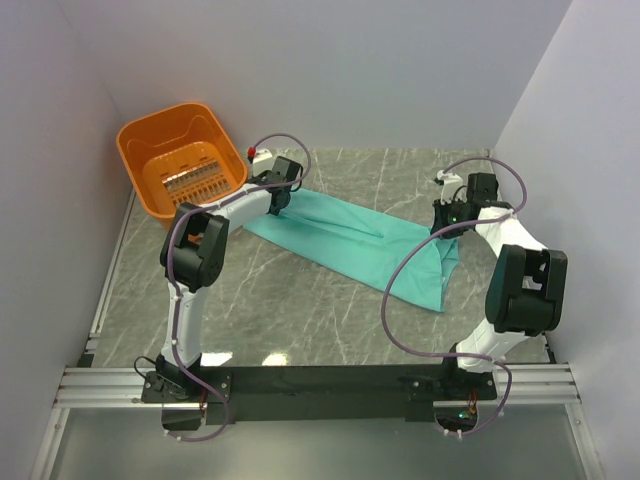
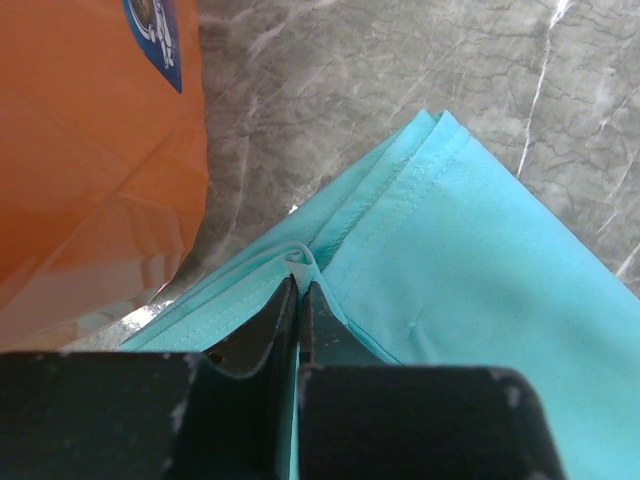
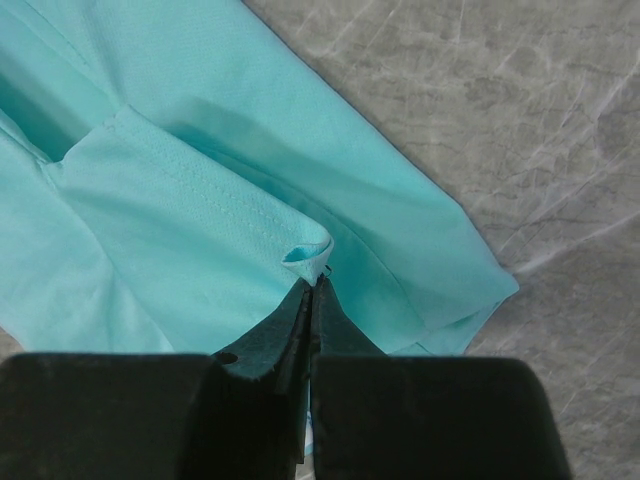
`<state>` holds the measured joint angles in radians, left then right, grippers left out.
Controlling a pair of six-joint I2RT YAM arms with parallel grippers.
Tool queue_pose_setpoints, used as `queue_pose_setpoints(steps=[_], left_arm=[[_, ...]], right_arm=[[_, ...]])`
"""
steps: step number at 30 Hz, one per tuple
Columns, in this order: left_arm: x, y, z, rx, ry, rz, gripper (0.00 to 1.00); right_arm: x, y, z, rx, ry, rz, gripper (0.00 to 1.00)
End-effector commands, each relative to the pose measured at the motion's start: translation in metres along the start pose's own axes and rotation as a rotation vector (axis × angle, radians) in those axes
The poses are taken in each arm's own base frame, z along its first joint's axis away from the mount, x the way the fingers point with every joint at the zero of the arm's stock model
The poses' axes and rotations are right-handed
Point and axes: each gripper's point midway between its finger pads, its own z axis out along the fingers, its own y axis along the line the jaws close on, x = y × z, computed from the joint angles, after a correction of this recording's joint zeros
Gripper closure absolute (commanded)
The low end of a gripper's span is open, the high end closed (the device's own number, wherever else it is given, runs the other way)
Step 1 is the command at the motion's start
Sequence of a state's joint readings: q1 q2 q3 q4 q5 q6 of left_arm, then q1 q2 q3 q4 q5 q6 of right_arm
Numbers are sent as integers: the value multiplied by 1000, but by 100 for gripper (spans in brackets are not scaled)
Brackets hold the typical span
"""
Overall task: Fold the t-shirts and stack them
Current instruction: Fold the tshirt
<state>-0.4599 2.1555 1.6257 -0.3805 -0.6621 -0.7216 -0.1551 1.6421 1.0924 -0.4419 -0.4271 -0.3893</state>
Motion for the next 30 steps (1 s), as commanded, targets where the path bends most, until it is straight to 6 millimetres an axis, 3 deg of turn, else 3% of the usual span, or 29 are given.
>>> queue_pose_setpoints(steps=[1, 12, 22, 30], left_arm=[[-23, 1, -8, -10, -54, -29, 95], [-25, 13, -23, -3, -65, -46, 98], [-28, 19, -30, -7, -77, -43, 98], [-34, 12, -35, 4, -88, -22, 96]], right_arm=[[-29, -12, -5, 33, -68, -18, 100], [-47, -20, 0, 29, -79, 6, 100], [-41, -26, 13, 35, -50, 25, 100], [-38, -31, 20, 50, -32, 29, 100]])
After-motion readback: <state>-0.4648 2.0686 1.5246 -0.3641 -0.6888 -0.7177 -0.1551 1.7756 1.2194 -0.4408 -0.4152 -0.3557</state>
